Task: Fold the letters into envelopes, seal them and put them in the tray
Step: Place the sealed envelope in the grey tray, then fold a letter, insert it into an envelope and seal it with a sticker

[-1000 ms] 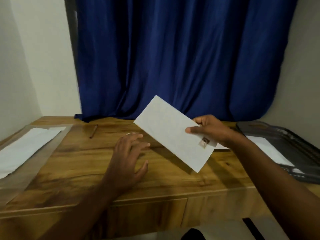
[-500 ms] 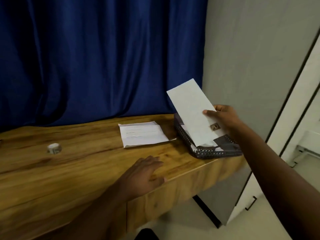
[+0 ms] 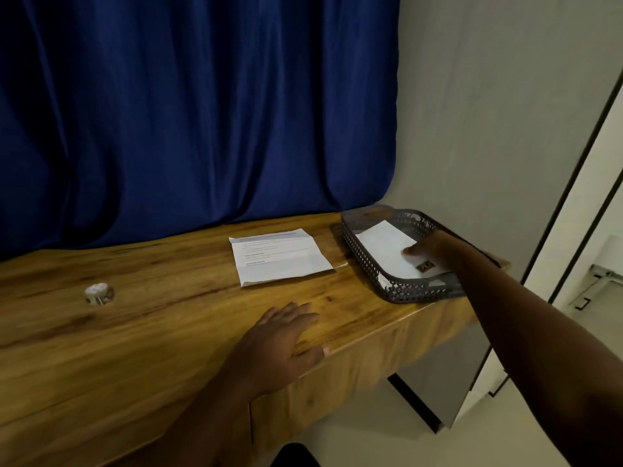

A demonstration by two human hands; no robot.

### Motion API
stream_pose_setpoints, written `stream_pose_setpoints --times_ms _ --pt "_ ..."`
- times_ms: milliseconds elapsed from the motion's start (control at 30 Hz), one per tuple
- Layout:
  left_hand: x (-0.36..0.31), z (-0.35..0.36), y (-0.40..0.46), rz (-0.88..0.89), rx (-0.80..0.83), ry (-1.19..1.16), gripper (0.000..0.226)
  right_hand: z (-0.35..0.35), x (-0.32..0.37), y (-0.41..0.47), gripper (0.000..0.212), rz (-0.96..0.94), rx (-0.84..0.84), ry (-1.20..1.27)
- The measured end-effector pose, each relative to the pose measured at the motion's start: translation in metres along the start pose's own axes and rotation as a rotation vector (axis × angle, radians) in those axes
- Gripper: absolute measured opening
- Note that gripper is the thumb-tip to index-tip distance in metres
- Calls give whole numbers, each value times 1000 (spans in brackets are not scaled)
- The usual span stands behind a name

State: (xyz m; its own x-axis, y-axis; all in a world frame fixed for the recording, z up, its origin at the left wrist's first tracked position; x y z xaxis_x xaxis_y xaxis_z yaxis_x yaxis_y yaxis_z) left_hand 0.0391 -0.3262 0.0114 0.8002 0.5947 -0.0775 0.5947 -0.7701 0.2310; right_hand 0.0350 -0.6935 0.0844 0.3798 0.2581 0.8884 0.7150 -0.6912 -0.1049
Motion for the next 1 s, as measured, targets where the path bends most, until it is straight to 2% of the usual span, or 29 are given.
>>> stream_pose_setpoints --times_ms 133,233,267,300,367,433,467,500,567,633,767,833,933,1000 --pt "1 -2 -1 -9 -33 -38 65 1 0 8 49 -77 -59 -118" --pt "2 -3 -2 -14 -54 -47 62 -3 55 -20 37 -375 -254 -523" --pt "2 -3 -2 -12 -57 -45 62 4 74 -33 32 -462 -268 -516" --pt "2 -4 -2 -11 -55 -41 63 16 89 -45 30 -535 -209 -458" --pt "2 -4 -2 -15 -53 -36 63 58 111 -72 34 -654 60 -369" --pt "3 -5 -3 -27 -55 -35 63 112 117 -105 48 -732 350 -469" --pt "4 -5 -4 -33 -64 -38 62 139 114 -119 58 -766 443 -588" --pt "5 -6 -5 -42 -79 -45 60 162 108 -126 69 -791 490 -710" --pt "9 -9 -6 -63 -117 -75 56 196 95 -127 83 -804 465 -964" --pt "11 -12 -8 -84 -123 -110 53 215 88 -126 77 -810 386 -1124" --pt "22 -19 -16 -183 -155 -140 51 232 94 -132 38 -842 338 -1076" --pt "36 -23 -22 -314 -205 -215 55 237 100 -138 34 -863 317 -1032" --pt "62 -26 -37 -516 -286 -563 59 244 112 -161 38 -862 335 -924" --pt "77 -28 -50 -608 -323 -818 62 254 120 -183 32 -856 403 -793"
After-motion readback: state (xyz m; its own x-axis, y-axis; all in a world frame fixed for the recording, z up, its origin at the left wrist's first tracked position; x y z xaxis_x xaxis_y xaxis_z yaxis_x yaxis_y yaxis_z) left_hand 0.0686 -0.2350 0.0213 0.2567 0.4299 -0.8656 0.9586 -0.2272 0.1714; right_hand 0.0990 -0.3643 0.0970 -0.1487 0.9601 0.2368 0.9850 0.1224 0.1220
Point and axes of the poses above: each hand's wrist, its own y-axis towards the middle knuckle, its own z-axis out of the palm, x = y × z, the point moved 8 cm from there along y, towards the middle knuckle, and after that the axes turned 15 degrees about y, right-handed, at the moved point
